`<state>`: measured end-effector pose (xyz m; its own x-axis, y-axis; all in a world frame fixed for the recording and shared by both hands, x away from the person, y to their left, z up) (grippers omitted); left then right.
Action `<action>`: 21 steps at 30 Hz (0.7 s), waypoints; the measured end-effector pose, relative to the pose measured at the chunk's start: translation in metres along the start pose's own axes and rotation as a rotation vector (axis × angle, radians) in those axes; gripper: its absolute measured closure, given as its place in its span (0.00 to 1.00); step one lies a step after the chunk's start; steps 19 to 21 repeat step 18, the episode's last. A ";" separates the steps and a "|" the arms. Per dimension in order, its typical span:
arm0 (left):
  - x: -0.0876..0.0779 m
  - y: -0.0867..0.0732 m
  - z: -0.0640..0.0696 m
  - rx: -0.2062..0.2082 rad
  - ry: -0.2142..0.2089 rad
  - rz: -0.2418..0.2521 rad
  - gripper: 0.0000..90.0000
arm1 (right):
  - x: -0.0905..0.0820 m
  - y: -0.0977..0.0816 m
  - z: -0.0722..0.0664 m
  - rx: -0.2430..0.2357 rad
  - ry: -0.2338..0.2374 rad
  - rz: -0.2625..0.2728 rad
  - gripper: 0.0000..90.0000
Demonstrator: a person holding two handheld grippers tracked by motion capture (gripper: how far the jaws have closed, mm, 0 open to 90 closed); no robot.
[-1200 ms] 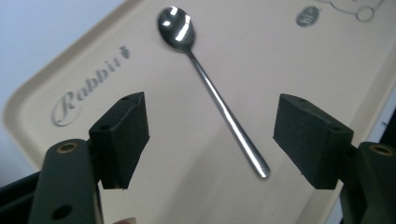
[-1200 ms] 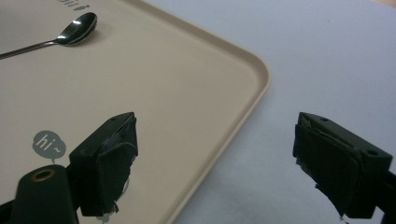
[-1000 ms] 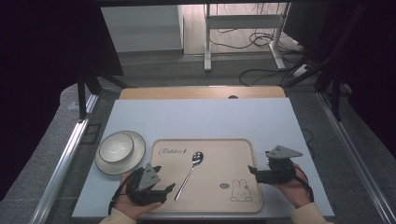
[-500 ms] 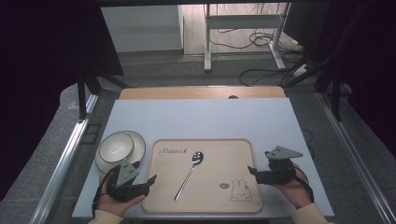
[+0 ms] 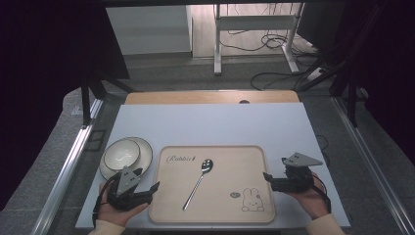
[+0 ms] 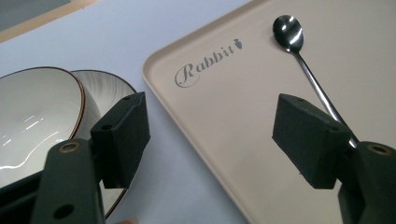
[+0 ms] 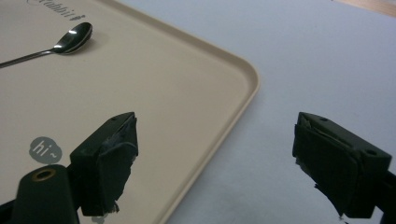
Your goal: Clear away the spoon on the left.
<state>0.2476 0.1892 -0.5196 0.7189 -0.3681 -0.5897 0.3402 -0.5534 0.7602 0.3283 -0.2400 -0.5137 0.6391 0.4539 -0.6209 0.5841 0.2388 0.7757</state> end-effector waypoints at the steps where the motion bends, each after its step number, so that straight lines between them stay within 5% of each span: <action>1: 0.000 0.000 0.000 0.002 0.000 -0.004 0.31 | 0.000 0.000 0.000 -0.001 0.002 0.001 0.16; 21: 0.003 0.002 0.002 0.018 -0.001 0.000 0.31 | -0.001 0.002 -0.001 0.005 0.035 0.009 0.16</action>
Point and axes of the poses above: each handheld gripper's, and its own axes: x roughly forward along the jaws, y roughly out of its top, z roughly to its right, the point moved 6 cm from there along x, roughly forward along the jaws, and after that the axes turned 13 degrees about x, right-handed, at the moved point
